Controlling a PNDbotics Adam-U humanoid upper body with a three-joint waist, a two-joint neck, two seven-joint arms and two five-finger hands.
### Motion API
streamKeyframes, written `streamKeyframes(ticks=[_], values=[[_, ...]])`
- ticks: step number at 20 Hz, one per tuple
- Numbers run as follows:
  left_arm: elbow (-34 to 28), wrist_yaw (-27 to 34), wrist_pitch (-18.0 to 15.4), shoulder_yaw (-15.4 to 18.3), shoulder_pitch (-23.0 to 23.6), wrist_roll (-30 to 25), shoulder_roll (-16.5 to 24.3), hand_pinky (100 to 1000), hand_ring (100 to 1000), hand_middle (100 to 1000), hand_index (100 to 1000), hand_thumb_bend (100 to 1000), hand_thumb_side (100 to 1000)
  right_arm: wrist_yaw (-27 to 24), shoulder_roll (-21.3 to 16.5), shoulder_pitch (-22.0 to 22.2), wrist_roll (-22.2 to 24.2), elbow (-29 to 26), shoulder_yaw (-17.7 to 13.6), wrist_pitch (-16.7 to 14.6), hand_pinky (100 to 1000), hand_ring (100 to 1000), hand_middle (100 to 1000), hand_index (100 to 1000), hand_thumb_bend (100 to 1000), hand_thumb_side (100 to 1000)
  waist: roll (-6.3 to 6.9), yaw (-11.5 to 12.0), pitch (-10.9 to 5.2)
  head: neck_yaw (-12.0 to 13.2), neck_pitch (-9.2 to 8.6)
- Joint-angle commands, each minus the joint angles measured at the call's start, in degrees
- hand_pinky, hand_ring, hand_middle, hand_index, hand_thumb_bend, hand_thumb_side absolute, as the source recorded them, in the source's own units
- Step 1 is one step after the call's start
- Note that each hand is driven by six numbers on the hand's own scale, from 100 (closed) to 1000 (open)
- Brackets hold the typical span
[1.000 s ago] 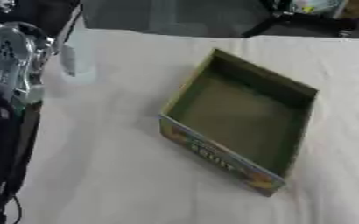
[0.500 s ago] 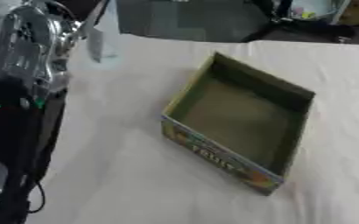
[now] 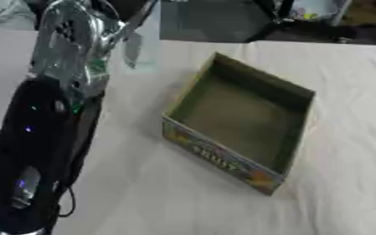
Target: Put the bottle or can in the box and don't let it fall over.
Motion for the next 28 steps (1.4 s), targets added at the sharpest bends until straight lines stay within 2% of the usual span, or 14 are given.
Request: streamKeyframes(ticks=[1, 8, 15, 23, 28], values=[[-0.1, 0.2, 1.1, -0.8, -0.3, 0.0, -1.8, 100, 100, 100, 990, 633, 1000, -1.2, -1.9, -0.9, -0.3, 0.2, -0.5, 0.7, 890, 915, 848, 938, 100, 576, -0.11, -0.6, -1.58, 0.3, 0.59], [1.1, -0.4, 3.2, -2.5, 1.3, -0.4, -4.2, 100, 100, 100, 991, 632, 1000, -2.9, -1.3, -2.5, 0.5, 2.6, -0.2, 1.8, 890, 915, 848, 939, 100, 585, 0.00, -3.4, -2.23, 1.1, 1.26], [1.5, 0.2, 4.3, -3.2, 1.1, -1.0, -5.3, 100, 100, 100, 994, 651, 1000, -3.9, -0.7, -3.7, 1.6, 3.7, 0.4, 2.4, 891, 914, 847, 939, 100, 591, 0.18, -7.0, -2.26, 3.6, 1.39], [2.7, 0.3, 5.2, -3.8, 1.7, -1.1, -6.2, 100, 100, 100, 993, 658, 1000, -4.3, 0.0, -4.7, 2.2, 4.2, 0.7, 2.8, 891, 914, 847, 939, 100, 596, 0.46, -8.3, -1.60, 4.2, 1.04], [3.8, 0.1, 5.7, -4.0, 3.2, -1.5, -6.6, 100, 100, 100, 992, 664, 1000, -4.2, 0.3, -4.8, 2.3, 4.1, 0.7, 2.9, 892, 915, 847, 940, 100, 601, 0.54, -8.3, -0.96, 3.8, 0.46]])
